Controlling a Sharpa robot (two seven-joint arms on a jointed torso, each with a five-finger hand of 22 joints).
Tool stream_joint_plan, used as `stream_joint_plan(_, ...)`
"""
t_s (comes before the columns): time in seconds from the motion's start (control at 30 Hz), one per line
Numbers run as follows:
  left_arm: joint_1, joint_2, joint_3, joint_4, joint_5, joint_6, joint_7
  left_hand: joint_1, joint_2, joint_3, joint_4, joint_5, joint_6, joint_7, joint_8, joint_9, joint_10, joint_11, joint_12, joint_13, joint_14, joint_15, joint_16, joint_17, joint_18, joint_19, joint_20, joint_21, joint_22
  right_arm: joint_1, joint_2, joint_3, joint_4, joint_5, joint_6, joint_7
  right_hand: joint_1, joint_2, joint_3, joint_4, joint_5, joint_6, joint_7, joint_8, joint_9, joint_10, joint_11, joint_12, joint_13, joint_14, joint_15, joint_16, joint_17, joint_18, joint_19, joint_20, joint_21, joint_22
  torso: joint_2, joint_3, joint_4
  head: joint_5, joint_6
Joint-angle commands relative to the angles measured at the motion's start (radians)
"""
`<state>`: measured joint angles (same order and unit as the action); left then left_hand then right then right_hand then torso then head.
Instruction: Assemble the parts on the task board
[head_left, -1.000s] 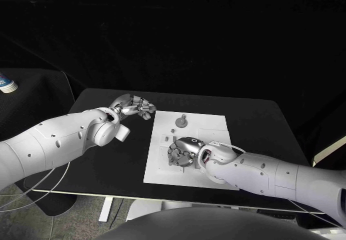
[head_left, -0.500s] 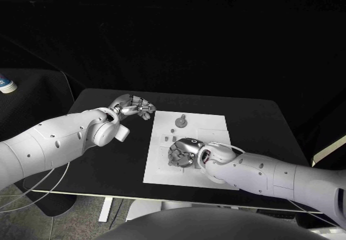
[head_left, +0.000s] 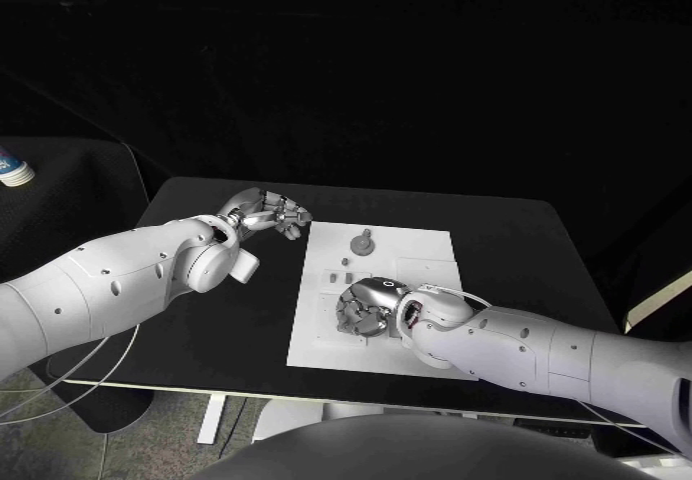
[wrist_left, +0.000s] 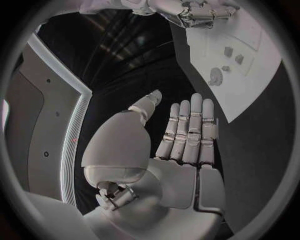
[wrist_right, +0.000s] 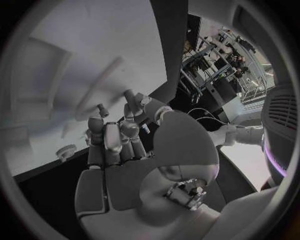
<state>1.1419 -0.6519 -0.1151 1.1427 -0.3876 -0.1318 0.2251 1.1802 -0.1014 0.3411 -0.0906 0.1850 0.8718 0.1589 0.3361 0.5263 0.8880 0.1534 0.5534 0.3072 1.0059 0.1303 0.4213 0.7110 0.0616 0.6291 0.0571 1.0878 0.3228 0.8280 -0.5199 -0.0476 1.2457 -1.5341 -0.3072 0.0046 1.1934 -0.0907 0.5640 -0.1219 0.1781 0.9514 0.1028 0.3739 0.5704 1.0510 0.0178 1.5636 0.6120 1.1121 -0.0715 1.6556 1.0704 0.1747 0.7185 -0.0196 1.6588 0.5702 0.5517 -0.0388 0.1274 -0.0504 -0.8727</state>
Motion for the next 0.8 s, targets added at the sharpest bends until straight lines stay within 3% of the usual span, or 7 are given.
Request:
stream_joint_plan(0.03,0.001,0.002,0.001,0.001,0.007,0.013,0.004,-0.009,0.005,-0.001,0.006,0.002,0.0,0.002,-0.003,0.001,0.007,0.001,-0.004,0.001,0.009,-0.001,-0.006,-0.002,0.01,-0.008,-0.001,-0.006,0.002,-0.004,-0.003,-0.003,0.005,-0.014,0.021,-0.005,-0.016,-0.036,-0.012,-0.006,0.004,0.045,0.044,-0.009,-0.003,-0.008,-0.003,0.006,0.003,-0.005,-0.008,0.058,0.002,0.013,0.009,0.0,0.156,0.007,0.0,0.0,0.0004,-0.001,0.0)
stream_joint_plan(0.17,0.001,0.001,0.001,0.0,0.007,0.014,0.003,-0.009,0.005,-0.001,0.006,0.002,0.0,0.002,-0.003,0.001,0.007,0.001,-0.004,0.001,0.009,-0.001,-0.007,-0.002,0.01,-0.008,-0.001,-0.006,0.002,-0.004,-0.005,-0.003,0.004,-0.013,0.012,-0.007,-0.032,-0.057,-0.054,-0.012,0.003,-0.001,0.051,-0.036,-0.014,-0.025,-0.001,0.008,0.009,-0.014,-0.009,0.059,0.004,0.013,0.004,-0.001,0.151,0.02,0.0,0.0,0.0004,-0.002,0.0)
stream_joint_plan(0.37,0.001,0.002,0.001,-0.002,0.007,0.014,0.003,-0.009,0.005,-0.001,0.006,0.002,0.0,0.002,-0.003,0.001,0.007,0.001,-0.005,0.002,0.009,-0.001,-0.007,-0.002,0.01,-0.008,-0.001,-0.006,0.002,-0.004,-0.007,-0.004,0.004,-0.008,-0.001,-0.008,-0.03,-0.064,-0.104,-0.016,0.003,-0.075,0.059,-0.068,-0.03,-0.049,0.002,0.009,0.015,-0.026,-0.009,0.06,0.006,0.014,-0.007,-0.002,0.145,0.032,0.0,-0.0001,0.0002,-0.002,0.0)
stream_joint_plan(0.8,0.001,0.003,0.001,-0.006,0.007,0.016,0.003,-0.01,0.005,-0.001,0.006,0.002,0.0,0.002,-0.003,0.001,0.007,0.001,-0.005,0.002,0.009,-0.001,-0.008,-0.002,0.01,-0.009,-0.001,-0.006,0.002,-0.004,-0.018,-0.003,0.013,0.002,-0.061,0.004,-0.028,-0.067,-0.129,-0.015,0.003,-0.114,0.062,-0.079,-0.037,-0.063,0.004,0.009,0.019,-0.033,-0.008,0.06,0.007,0.013,-0.012,-0.003,0.143,0.038,0.0,0.0001,-0.0002,-0.006,0.0)
